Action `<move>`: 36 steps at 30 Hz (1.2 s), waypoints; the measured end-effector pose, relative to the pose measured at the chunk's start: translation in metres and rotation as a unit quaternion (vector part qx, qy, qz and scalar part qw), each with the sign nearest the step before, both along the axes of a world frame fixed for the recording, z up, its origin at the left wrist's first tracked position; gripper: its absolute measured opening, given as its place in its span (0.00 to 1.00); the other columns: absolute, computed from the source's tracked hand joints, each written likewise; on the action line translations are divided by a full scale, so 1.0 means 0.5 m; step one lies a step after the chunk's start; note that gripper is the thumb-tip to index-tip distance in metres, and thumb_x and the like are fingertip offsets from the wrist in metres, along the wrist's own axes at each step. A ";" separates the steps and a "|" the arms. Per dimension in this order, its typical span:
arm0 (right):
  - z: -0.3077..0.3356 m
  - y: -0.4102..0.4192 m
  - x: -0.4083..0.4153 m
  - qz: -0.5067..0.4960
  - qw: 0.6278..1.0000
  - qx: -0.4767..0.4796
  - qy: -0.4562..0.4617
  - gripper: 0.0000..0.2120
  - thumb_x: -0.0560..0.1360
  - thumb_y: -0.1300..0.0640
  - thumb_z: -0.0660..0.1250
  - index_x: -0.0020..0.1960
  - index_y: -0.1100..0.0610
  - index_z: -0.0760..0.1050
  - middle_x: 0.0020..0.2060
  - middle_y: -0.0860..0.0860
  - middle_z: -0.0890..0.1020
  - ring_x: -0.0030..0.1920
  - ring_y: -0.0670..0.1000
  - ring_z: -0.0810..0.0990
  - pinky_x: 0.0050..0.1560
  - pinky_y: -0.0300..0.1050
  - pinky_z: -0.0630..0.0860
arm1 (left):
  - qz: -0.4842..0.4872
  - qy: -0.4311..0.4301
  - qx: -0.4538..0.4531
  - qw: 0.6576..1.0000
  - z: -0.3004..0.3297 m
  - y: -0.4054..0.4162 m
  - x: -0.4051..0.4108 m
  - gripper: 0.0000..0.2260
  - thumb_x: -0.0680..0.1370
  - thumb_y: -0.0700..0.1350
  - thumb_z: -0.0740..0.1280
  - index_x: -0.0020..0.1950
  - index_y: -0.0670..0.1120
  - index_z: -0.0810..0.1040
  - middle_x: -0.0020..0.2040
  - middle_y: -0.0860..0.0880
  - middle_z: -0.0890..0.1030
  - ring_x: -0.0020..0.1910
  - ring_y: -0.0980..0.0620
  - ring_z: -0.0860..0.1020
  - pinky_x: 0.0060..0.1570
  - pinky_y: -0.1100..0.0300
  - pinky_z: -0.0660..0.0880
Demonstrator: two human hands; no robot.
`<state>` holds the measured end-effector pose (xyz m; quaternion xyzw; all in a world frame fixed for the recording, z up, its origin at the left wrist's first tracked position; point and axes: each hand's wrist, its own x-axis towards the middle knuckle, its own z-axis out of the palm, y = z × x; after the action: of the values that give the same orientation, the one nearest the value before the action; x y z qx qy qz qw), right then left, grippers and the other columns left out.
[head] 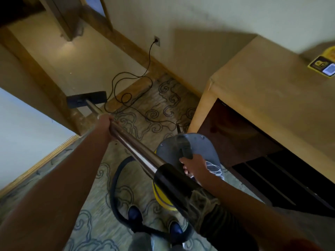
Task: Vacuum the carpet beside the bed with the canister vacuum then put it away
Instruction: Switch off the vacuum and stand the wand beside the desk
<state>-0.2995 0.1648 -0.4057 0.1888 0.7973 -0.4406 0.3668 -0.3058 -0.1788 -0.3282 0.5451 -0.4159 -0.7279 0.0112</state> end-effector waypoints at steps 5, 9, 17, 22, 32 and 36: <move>0.025 -0.100 -0.088 -0.029 0.999 -0.033 0.013 0.15 0.74 0.52 0.76 0.35 0.61 0.78 0.23 0.55 0.77 0.21 0.52 0.75 0.26 0.44 0.75 | -0.012 -0.001 -0.003 1.000 -0.010 -0.116 -0.075 0.09 0.81 0.48 0.63 0.47 0.43 0.72 0.33 0.45 0.77 0.26 0.50 0.77 0.27 0.60 0.76; 0.038 -0.194 -0.171 -0.037 0.998 -0.030 0.032 0.15 0.74 0.49 0.75 0.36 0.59 0.78 0.25 0.54 0.79 0.25 0.54 0.78 0.37 0.52 0.81 | -0.040 -0.005 -0.021 0.999 -0.016 -0.240 -0.161 0.08 0.80 0.47 0.65 0.53 0.43 0.73 0.35 0.44 0.78 0.26 0.48 0.78 0.26 0.58 0.79; 0.061 -0.340 -0.380 -0.118 0.991 -0.042 0.045 0.17 0.76 0.49 0.74 0.36 0.60 0.77 0.22 0.51 0.78 0.20 0.49 0.76 0.25 0.41 0.75 | -0.050 0.029 -0.011 0.998 0.015 -0.410 -0.361 0.09 0.80 0.43 0.65 0.56 0.43 0.68 0.37 0.44 0.74 0.30 0.48 0.75 0.28 0.59 0.77; 0.047 -0.379 -0.514 -0.154 0.986 -0.032 0.058 0.20 0.76 0.46 0.74 0.36 0.61 0.78 0.18 0.49 0.78 0.17 0.46 0.77 0.18 0.35 0.70 | -0.074 0.033 -0.010 0.997 0.022 -0.452 -0.472 0.09 0.82 0.44 0.62 0.59 0.44 0.66 0.36 0.46 0.73 0.30 0.49 0.73 0.30 0.58 0.76; 0.002 -0.430 -0.775 -0.260 0.961 -0.081 0.039 0.18 0.77 0.51 0.73 0.38 0.64 0.76 0.27 0.57 0.79 0.25 0.54 0.77 0.33 0.47 0.77 | 0.005 0.010 -0.033 0.999 0.034 -0.566 -0.699 0.07 0.82 0.41 0.64 0.46 0.44 0.67 0.38 0.47 0.73 0.30 0.52 0.74 0.23 0.64 0.76; -0.001 -0.443 -0.853 -0.308 0.946 -0.083 0.047 0.19 0.77 0.50 0.73 0.36 0.62 0.74 0.29 0.58 0.79 0.27 0.55 0.77 0.39 0.52 0.78 | -0.007 0.000 -0.054 0.998 0.023 -0.605 -0.783 0.09 0.81 0.42 0.64 0.58 0.44 0.66 0.36 0.48 0.74 0.30 0.51 0.75 0.26 0.61 0.77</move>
<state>-0.7261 -0.0567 -0.4062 0.3737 0.6773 -0.6049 0.1893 -0.6973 -0.4815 -0.3166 0.5407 -0.4586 -0.7043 0.0360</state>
